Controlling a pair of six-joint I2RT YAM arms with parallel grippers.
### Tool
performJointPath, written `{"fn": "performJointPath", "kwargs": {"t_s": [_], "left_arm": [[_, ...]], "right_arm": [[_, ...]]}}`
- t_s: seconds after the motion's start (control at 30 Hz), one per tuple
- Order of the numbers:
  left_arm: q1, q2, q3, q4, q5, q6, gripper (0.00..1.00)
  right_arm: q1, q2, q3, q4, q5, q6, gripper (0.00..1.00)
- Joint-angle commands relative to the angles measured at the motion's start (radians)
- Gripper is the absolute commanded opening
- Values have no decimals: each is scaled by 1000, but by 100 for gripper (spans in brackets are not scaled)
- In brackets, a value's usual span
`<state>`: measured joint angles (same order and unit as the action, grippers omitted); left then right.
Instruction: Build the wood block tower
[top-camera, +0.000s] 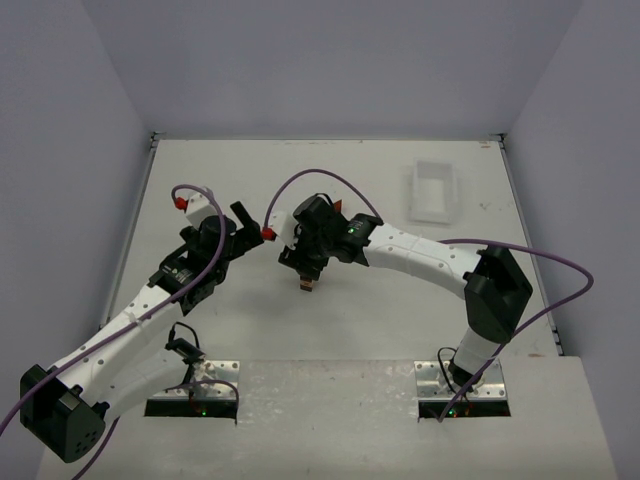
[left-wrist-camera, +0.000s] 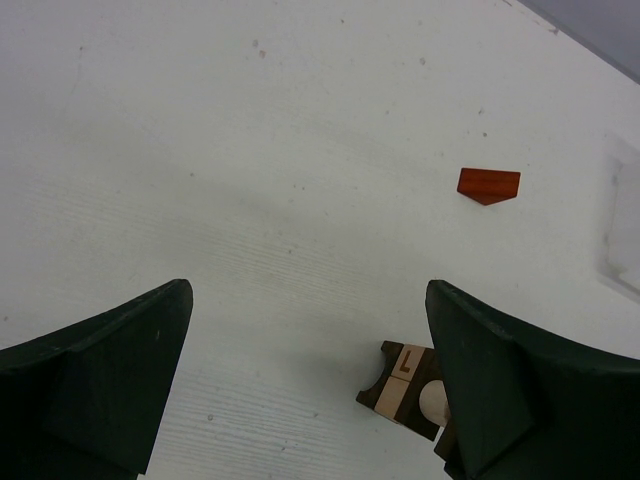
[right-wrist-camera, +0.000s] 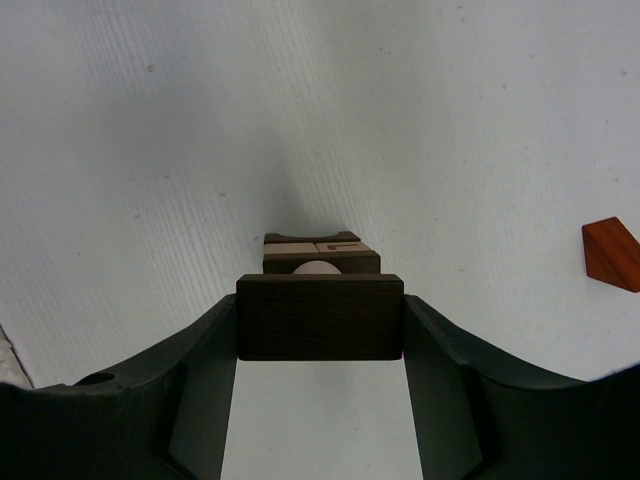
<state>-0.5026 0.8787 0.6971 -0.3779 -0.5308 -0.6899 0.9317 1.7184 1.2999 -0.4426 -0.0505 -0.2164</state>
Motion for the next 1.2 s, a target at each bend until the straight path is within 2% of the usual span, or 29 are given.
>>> {"fn": "performJointPath", "kwargs": {"t_s": [0.0, 1.17], "left_arm": [[10, -18, 2, 39, 0, -8, 100], [10, -26, -2, 42, 2, -7, 100]], "right_arm": [[-8, -7, 1, 58, 15, 13, 59], [-25, -22, -48, 88, -20, 35, 65]]}}
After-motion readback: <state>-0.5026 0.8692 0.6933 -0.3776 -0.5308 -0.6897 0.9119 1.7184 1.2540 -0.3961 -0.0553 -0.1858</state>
